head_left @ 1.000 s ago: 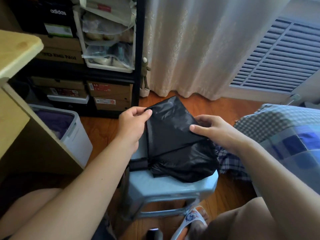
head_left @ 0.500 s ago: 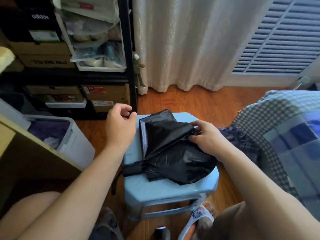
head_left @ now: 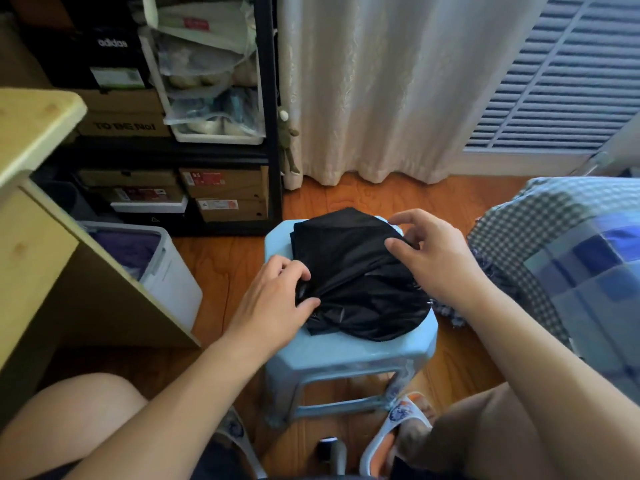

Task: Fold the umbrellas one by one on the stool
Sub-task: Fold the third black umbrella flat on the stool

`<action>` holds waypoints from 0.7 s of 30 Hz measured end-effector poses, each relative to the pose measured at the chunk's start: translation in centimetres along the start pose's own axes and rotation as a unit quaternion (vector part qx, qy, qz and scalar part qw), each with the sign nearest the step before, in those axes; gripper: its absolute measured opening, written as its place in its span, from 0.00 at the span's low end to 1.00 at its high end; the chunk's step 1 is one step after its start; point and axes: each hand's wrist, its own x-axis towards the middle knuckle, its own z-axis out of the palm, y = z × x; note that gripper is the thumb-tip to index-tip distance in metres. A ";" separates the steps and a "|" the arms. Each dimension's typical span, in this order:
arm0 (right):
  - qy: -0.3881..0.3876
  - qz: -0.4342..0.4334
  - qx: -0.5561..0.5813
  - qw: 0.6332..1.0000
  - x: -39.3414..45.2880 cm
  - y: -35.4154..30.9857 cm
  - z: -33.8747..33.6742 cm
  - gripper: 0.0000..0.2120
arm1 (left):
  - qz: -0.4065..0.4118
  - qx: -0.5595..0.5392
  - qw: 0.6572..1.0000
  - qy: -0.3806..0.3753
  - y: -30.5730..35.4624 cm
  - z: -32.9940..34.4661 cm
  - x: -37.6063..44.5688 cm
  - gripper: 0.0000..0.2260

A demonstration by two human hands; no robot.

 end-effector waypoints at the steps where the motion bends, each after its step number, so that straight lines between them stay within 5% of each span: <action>1: -0.004 0.005 0.011 1.000 -0.2 -0.1 -0.3 0.12 | -0.002 0.000 1.000 0.006 0.0 0.1 -0.1 0.14; 10: -0.010 0.079 0.043 0.996 -2.0 1.2 -1.9 0.04 | 0.111 -0.010 0.991 0.069 -0.9 0.9 -0.6 0.08; 16: 0.058 0.134 0.154 0.977 -4.4 2.9 -2.8 0.08 | 0.092 -0.051 0.993 0.062 -2.0 1.6 -0.2 0.03; 19: 0.027 0.105 0.143 0.984 -5.4 2.2 -1.7 0.09 | 0.085 -0.062 0.992 0.068 -2.2 2.0 0.0 0.02; 21: -0.010 0.078 0.135 0.988 -5.7 2.1 -0.5 0.18 | 0.071 -0.074 0.991 0.082 -2.0 2.1 0.1 0.04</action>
